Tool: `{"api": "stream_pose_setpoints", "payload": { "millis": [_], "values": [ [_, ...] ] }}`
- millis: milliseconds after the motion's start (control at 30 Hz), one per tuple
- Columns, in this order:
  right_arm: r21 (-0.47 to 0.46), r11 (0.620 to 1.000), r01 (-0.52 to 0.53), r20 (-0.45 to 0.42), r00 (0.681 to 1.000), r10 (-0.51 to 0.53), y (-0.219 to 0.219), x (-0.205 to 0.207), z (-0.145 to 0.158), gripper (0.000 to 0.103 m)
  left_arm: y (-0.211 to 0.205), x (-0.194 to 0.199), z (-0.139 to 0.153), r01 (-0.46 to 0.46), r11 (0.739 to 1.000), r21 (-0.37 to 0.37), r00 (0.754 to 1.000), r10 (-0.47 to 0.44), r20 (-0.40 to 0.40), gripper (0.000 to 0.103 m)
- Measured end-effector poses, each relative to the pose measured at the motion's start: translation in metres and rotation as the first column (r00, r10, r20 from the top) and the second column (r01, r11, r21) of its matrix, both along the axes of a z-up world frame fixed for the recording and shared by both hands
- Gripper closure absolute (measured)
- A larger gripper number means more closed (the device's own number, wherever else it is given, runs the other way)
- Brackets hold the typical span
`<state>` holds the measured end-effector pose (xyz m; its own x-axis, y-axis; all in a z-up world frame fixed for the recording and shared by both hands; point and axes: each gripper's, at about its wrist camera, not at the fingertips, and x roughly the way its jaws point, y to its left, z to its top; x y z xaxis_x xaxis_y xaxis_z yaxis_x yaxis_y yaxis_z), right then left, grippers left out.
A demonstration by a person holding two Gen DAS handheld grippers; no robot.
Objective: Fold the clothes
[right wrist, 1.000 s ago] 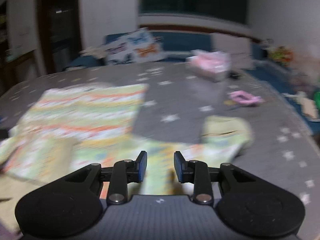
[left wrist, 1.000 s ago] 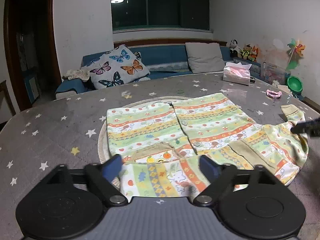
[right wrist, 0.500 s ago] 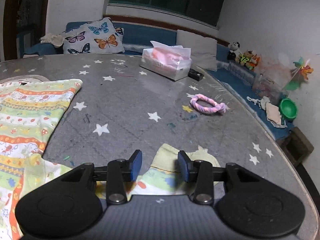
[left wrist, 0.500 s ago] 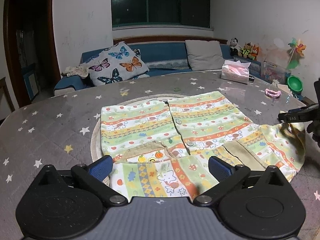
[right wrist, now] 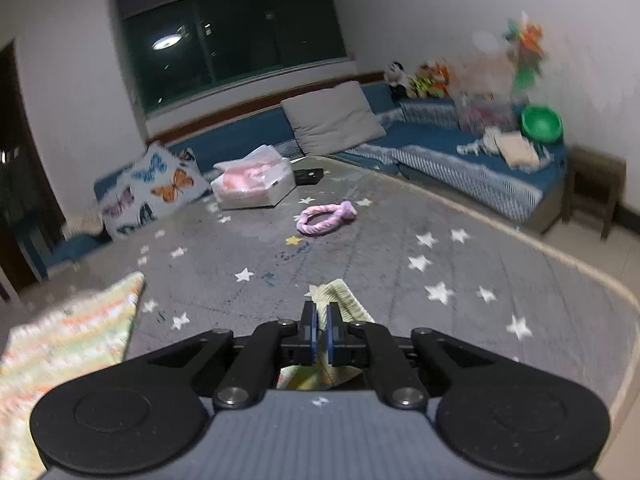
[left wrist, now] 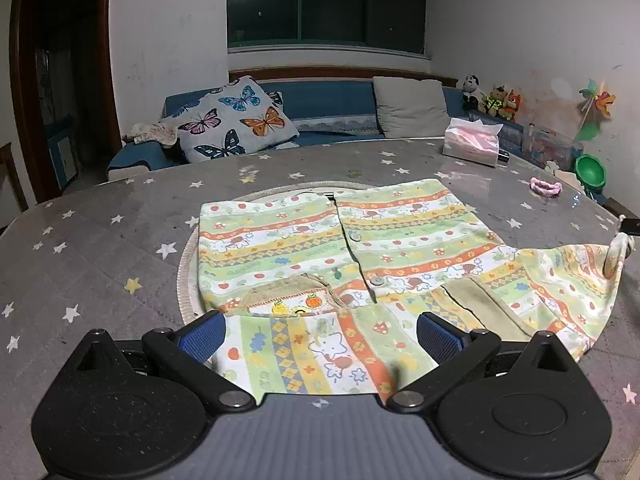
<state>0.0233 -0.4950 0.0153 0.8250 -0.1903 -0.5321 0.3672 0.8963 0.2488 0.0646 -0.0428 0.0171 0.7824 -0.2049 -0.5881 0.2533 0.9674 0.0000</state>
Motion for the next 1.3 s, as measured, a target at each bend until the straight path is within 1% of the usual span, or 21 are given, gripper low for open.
{"api": "stream_pose_setpoints", "payload": {
  "millis": [100,167,233,300,400,533,600,733,933,1000,1100,1167,1200,1267,1300],
  "values": [
    [0.076,0.997,-0.012,0.051,0.999,0.008,-0.007,-0.013,0.011,0.099,-0.001,-0.003,0.0,0.005,1.0,0.001,1.0,-0.005,-0.001,0.0],
    [0.124,0.992,-0.031,0.102,0.995,0.019,-0.008,-0.019,0.022,0.099,-0.001,-0.005,0.0,0.009,1.0,-0.001,1.0,-0.009,0.001,0.0],
    [0.143,0.987,-0.068,0.152,0.987,0.046,-0.003,-0.023,0.035,0.1,0.001,-0.008,0.0,0.007,1.0,-0.002,1.0,-0.007,0.004,0.0],
    [0.15,0.981,-0.122,0.188,0.978,0.092,0.006,-0.022,0.047,0.1,0.005,-0.009,0.001,-0.001,1.0,-0.006,1.0,0.001,0.005,0.0],
    [0.129,0.967,-0.22,0.232,0.955,0.186,0.031,-0.015,0.065,0.1,0.012,-0.01,0.002,-0.019,1.0,-0.015,1.0,0.019,0.002,0.0],
    [0.098,0.927,-0.362,0.262,0.908,0.327,0.075,0.0,0.083,0.1,0.022,-0.013,0.001,-0.038,0.999,-0.028,0.999,0.038,0.002,0.0],
    [0.08,0.894,-0.442,0.264,0.874,0.408,0.104,0.011,0.09,0.1,0.028,-0.016,0.001,-0.046,0.998,-0.035,0.999,0.046,0.001,0.0],
    [0.058,0.824,-0.563,0.246,0.808,0.535,0.159,0.032,0.093,0.1,0.039,-0.019,0.0,-0.069,0.997,-0.047,0.998,0.069,0.0,0.0],
    [0.059,0.723,-0.688,0.184,0.719,0.67,0.235,0.054,0.076,0.1,0.056,-0.023,-0.003,-0.11,0.992,-0.065,0.994,0.11,-0.011,0.0],
    [0.061,0.679,-0.732,0.148,0.679,0.719,0.257,0.057,0.067,0.1,0.06,-0.025,-0.004,-0.119,0.991,-0.065,0.993,0.119,-0.015,0.0],
    [0.098,0.613,-0.784,0.102,0.621,0.777,0.277,0.059,0.057,0.093,0.064,-0.026,-0.004,-0.127,0.99,-0.063,0.992,0.126,-0.017,0.0],
    [0.09,0.601,-0.794,0.092,0.608,0.789,0.278,0.052,0.056,0.093,0.066,-0.027,-0.003,-0.132,0.989,-0.065,0.991,0.132,-0.017,0.0],
    [0.078,0.605,-0.792,0.084,0.61,0.788,0.274,0.051,0.058,0.093,0.066,-0.026,-0.003,-0.136,0.989,-0.065,0.991,0.135,-0.016,0.0],
    [0.057,0.621,-0.782,0.067,0.624,0.779,0.264,0.048,0.06,0.092,0.065,-0.025,-0.001,-0.139,0.988,-0.07,0.99,0.138,-0.014,0.0],
    [0.045,0.637,-0.77,0.045,0.638,0.768,0.253,0.045,0.061,0.092,0.064,-0.024,0.0,-0.135,0.988,-0.074,0.991,0.135,-0.011,0.0]
  ]
}}
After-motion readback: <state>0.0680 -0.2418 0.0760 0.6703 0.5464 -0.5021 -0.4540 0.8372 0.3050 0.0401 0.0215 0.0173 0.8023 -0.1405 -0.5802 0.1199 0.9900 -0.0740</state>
